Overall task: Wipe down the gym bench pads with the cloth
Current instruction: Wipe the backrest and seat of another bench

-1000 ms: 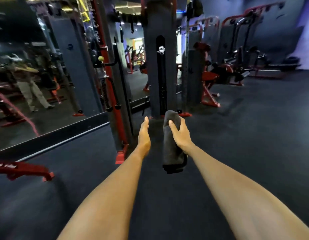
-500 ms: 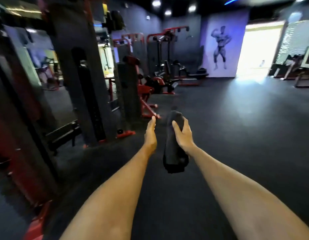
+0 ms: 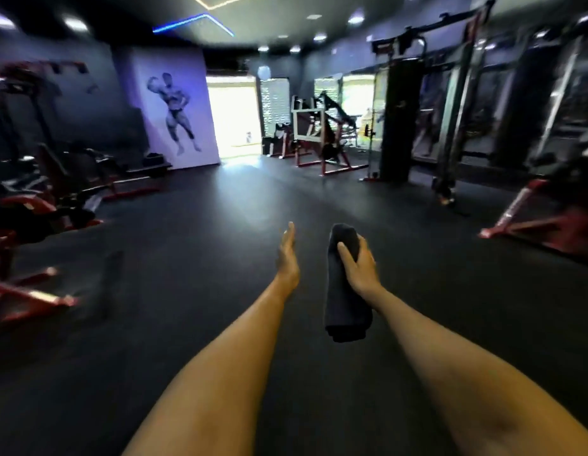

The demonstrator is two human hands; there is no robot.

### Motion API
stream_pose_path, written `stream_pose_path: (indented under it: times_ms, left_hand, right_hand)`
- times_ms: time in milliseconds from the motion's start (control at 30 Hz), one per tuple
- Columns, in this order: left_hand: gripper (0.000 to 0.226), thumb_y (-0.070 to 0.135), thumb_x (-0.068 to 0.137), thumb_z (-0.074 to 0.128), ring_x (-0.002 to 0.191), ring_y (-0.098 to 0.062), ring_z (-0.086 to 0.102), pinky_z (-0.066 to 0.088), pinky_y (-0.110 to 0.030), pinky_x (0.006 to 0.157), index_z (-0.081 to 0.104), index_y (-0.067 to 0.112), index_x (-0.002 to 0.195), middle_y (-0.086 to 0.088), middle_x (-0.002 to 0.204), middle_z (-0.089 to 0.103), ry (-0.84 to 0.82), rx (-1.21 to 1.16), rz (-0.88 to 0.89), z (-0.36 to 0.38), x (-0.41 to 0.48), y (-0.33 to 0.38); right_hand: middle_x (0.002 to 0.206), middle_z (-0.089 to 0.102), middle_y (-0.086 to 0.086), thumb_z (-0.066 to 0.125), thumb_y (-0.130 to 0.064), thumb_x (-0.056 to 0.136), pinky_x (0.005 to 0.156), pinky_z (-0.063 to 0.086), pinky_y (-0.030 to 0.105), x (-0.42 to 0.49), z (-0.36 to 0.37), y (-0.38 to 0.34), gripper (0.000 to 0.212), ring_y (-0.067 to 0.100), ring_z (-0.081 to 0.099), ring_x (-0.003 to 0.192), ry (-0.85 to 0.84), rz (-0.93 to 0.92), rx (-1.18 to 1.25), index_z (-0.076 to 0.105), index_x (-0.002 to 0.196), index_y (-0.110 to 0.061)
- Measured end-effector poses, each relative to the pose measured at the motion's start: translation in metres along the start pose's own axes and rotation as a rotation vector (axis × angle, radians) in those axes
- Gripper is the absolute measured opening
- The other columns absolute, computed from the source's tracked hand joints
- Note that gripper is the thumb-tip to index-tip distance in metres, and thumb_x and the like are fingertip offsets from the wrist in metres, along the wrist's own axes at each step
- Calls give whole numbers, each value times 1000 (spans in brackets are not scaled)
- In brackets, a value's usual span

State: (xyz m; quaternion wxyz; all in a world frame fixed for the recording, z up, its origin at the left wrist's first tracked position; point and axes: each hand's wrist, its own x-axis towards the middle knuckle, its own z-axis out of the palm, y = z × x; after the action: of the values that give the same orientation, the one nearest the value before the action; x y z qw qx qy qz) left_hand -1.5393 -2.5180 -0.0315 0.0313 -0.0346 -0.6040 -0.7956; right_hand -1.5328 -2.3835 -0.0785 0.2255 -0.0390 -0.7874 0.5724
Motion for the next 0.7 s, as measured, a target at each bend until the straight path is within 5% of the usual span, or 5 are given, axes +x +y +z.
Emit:
stream_pose_path:
  times_ms: [100, 200, 700]
  left_hand:
    - [50, 36, 102, 32, 139, -19, 29, 19, -25, 108, 33, 12, 145, -2, 143, 39, -150, -29, -49, 51, 55, -13]
    - [50, 38, 101, 31, 140, -16, 28, 17, -29, 112, 31, 14, 146, -2, 151, 32, -378, -34, -123, 105, 84, -39]
    - [55, 49, 98, 30, 141, -17, 24, 11, -36, 115, 33, 21, 146, -4, 152, 31, -1026, 9, -347, 368, 143, -149]
  right_hand:
    - [138, 47, 9, 52, -38, 97, 103, 35, 33, 40, -33, 16, 49, 27, 45, 128, 154, 39, -41, 38, 141, -20]
    - [143, 44, 9, 50, -41, 97, 108, 36, 42, 65, -73, 45, 55, 27, 44, 130, 323, 126, -103, 34, 145, -21]
    - [145, 41, 10, 47, -45, 97, 107, 37, 43, 132, -283, 160, 60, 29, 43, 131, 903, 352, -355, 31, 147, -17]
